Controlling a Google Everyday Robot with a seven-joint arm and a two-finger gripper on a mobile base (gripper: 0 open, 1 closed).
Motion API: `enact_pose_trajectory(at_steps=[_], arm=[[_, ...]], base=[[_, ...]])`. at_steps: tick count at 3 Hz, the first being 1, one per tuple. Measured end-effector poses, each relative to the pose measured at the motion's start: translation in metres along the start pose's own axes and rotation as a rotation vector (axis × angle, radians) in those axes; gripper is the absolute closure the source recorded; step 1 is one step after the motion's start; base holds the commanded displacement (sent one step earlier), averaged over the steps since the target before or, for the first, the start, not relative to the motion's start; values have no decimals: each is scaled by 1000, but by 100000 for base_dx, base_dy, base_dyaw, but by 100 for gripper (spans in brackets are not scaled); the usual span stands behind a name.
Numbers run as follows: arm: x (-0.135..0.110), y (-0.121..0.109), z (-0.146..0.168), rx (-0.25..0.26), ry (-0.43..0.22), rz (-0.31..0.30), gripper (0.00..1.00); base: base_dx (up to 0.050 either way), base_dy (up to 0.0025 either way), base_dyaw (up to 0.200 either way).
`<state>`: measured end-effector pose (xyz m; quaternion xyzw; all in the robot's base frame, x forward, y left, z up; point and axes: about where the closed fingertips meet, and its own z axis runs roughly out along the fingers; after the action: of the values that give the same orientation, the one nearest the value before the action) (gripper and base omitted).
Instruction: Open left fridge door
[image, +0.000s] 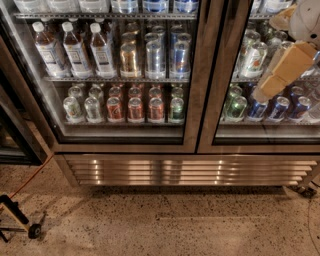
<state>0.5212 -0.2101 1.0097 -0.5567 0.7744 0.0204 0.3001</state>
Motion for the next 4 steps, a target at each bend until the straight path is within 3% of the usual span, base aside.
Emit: enact_pose_trajectory(at_steps=[2,4], arm=[[-37,-52,44,-60,-108,1,0],[-39,-51,56,-71,-130,15,0]], base=[[0,0,0],[0,0,0]])
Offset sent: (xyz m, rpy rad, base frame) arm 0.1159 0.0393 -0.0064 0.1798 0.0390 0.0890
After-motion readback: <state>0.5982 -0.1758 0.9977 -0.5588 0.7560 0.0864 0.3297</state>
